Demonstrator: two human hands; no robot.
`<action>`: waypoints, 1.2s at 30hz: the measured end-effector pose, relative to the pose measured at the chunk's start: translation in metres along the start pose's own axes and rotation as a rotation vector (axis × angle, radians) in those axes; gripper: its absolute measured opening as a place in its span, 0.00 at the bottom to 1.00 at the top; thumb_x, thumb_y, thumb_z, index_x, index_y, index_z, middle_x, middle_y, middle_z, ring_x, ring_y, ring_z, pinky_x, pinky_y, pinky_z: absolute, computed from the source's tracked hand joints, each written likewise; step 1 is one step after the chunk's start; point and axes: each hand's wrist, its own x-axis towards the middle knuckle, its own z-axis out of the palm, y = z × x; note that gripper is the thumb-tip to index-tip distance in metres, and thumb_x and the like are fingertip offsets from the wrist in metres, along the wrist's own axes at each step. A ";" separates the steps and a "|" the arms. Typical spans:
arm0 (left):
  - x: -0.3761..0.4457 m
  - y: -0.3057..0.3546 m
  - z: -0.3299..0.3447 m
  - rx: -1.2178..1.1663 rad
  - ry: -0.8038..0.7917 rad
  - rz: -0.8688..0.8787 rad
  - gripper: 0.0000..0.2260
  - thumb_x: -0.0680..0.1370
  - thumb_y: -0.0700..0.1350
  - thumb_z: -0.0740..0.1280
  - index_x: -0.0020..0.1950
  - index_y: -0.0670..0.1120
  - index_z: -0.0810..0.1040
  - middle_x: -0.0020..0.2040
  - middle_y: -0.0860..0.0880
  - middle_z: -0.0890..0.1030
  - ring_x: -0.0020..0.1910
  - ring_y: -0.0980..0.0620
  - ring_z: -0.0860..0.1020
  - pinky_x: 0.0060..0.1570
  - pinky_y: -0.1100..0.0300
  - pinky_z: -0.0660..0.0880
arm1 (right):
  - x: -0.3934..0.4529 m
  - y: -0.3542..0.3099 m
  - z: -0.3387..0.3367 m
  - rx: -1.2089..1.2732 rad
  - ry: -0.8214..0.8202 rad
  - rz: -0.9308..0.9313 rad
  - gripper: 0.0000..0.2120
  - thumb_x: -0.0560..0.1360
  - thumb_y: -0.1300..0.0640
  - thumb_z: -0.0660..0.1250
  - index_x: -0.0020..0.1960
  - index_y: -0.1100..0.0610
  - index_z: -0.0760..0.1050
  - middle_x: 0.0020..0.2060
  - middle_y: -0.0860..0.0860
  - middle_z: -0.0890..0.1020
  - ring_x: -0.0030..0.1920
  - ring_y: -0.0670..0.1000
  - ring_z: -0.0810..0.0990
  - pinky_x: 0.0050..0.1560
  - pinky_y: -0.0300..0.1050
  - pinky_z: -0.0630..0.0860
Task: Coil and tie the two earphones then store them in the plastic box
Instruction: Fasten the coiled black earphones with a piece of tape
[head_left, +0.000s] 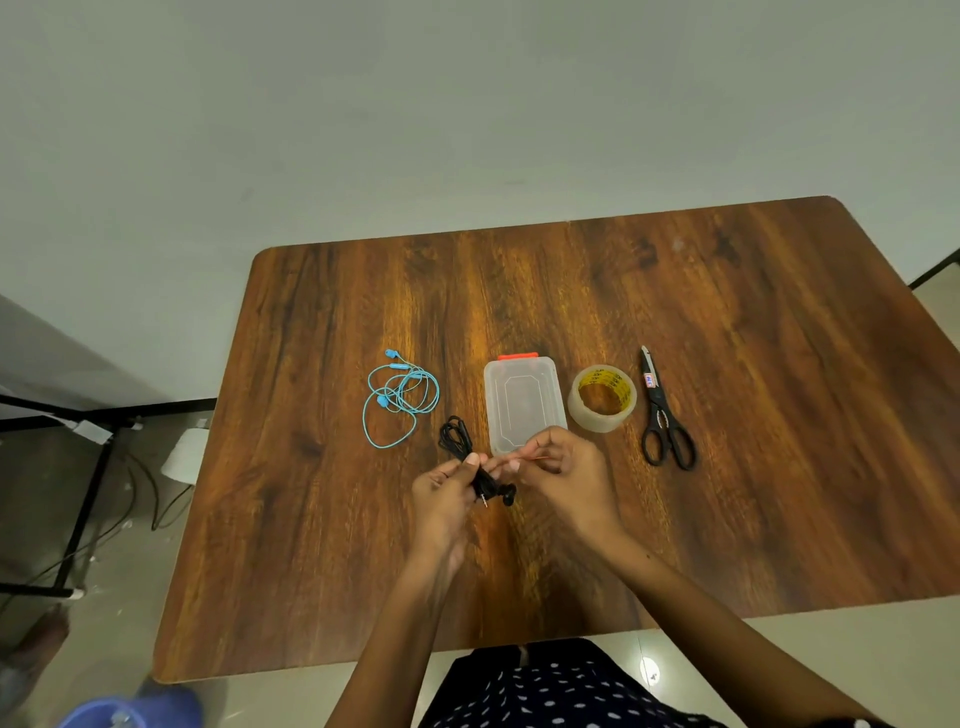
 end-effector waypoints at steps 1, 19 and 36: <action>0.000 0.002 -0.001 -0.003 -0.009 -0.005 0.08 0.79 0.37 0.64 0.52 0.33 0.79 0.47 0.36 0.84 0.47 0.44 0.84 0.46 0.61 0.80 | 0.003 0.004 -0.005 -0.036 0.014 -0.003 0.07 0.68 0.62 0.75 0.43 0.59 0.79 0.40 0.52 0.85 0.44 0.48 0.84 0.48 0.45 0.81; 0.016 0.002 0.087 0.048 -0.179 -0.073 0.08 0.79 0.40 0.62 0.49 0.38 0.79 0.45 0.42 0.85 0.47 0.49 0.84 0.52 0.54 0.77 | 0.099 0.055 -0.104 -1.204 -0.151 -0.016 0.15 0.75 0.65 0.60 0.57 0.54 0.79 0.50 0.55 0.83 0.52 0.59 0.81 0.48 0.49 0.76; 0.050 -0.031 0.182 1.603 -0.306 0.588 0.17 0.82 0.45 0.58 0.70 0.44 0.70 0.72 0.46 0.68 0.69 0.47 0.69 0.71 0.56 0.59 | 0.099 0.100 -0.171 -0.218 -0.124 0.199 0.13 0.72 0.70 0.68 0.43 0.52 0.79 0.44 0.52 0.83 0.49 0.54 0.82 0.55 0.51 0.78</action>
